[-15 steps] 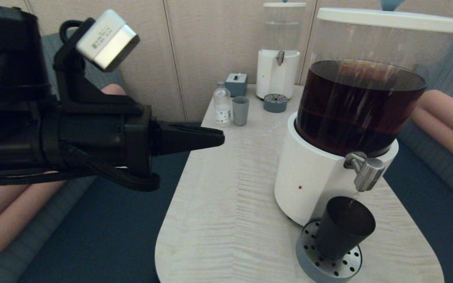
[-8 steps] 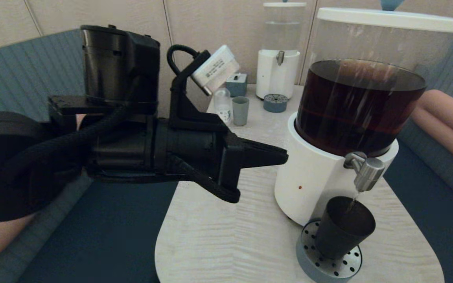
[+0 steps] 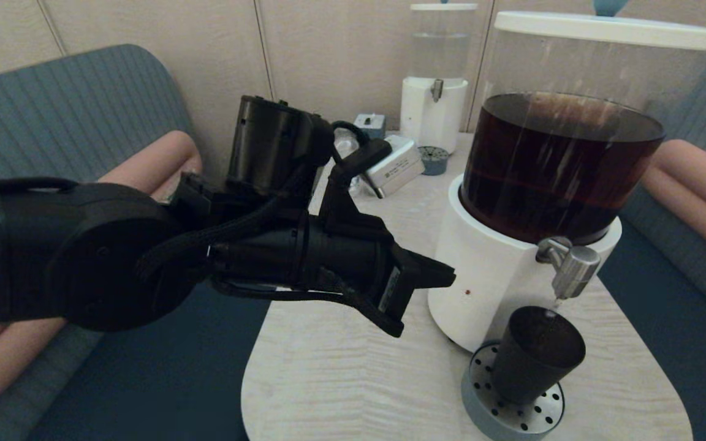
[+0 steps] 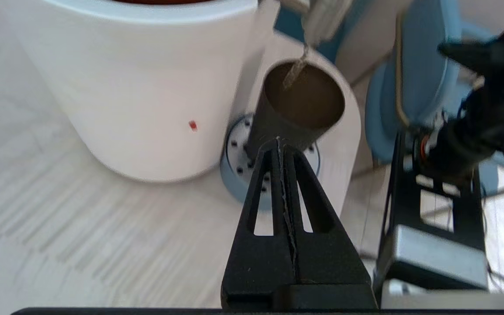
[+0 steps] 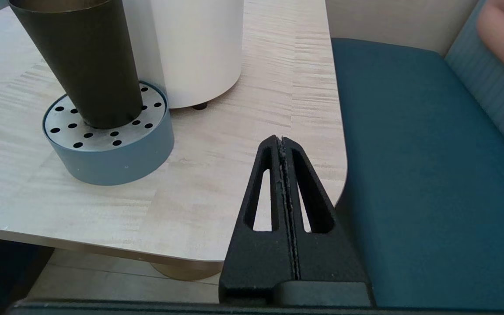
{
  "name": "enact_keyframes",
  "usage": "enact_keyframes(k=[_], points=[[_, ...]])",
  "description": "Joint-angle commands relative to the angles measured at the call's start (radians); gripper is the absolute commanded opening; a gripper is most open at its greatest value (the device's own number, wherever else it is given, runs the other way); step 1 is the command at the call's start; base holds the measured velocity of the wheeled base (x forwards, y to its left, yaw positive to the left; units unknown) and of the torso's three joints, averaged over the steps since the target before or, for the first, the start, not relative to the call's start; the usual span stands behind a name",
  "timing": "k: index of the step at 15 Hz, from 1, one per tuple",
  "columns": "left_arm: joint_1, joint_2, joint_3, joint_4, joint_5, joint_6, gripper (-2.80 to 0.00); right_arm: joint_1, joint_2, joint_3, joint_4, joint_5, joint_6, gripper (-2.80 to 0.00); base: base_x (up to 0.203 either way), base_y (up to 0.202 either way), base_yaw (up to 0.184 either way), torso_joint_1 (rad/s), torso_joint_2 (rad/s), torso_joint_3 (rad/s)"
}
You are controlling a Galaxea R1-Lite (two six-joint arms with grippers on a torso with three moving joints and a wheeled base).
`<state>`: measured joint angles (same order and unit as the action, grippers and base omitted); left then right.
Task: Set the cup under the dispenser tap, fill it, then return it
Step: Turn off the faucet
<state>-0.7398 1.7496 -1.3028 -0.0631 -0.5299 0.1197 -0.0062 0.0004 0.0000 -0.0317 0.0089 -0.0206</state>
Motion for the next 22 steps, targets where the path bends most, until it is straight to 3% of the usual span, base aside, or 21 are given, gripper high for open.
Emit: enact_keyframes(k=[1,3,5,7,8,10,12,14,22], points=[[-0.002,0.004,-0.082,0.105,0.006,0.016,-2.8,0.0,0.0,0.011,-0.001,0.0,-0.001,-2.8,0.0,0.0,0.0,0.0,0.0,0.0],[-0.005,0.022,-0.184,0.241,0.03,0.102,-2.8,0.0,0.0,0.011,-0.001,0.0,-0.001,-2.8,0.0,0.0,0.0,0.0,0.0,0.0],[-0.006,0.055,-0.314,0.443,0.073,0.254,-2.8,0.0,0.0,0.011,-0.001,0.002,-0.001,-2.8,0.0,0.0,0.0,0.0,0.0,0.0],[-0.019,0.11,-0.436,0.621,0.164,0.411,-2.8,0.0,0.0,0.011,-0.001,0.0,-0.001,-2.8,0.0,0.0,0.0,0.0,0.0,0.0],[-0.033,0.142,-0.471,0.645,0.201,0.44,-2.8,0.0,0.0,0.011,-0.001,0.0,-0.001,-2.8,0.0,0.0,0.0,0.0,0.0,0.0],[-0.073,0.213,-0.553,0.647,0.267,0.456,-2.8,0.0,0.0,0.011,-0.001,0.0,-0.001,-2.8,0.0,0.0,0.0,0.0,0.0,0.0],[-0.118,0.261,-0.57,0.557,0.305,0.459,-2.8,0.0,0.0,0.009,-0.001,0.0,-0.001,-2.8,0.0,0.0,0.0,0.0,0.0,0.0],[-0.151,0.292,-0.572,0.466,0.31,0.452,-2.8,0.0,0.0,0.011,-0.001,0.0,-0.001,-2.8,0.0,0.0,0.0,0.0,0.0,0.0],[-0.199,0.294,-0.572,0.39,0.329,0.443,-2.8,0.0,0.0,0.009,-0.001,0.001,-0.001,-2.8,0.0,0.0,0.0,0.0,0.0,0.0]])
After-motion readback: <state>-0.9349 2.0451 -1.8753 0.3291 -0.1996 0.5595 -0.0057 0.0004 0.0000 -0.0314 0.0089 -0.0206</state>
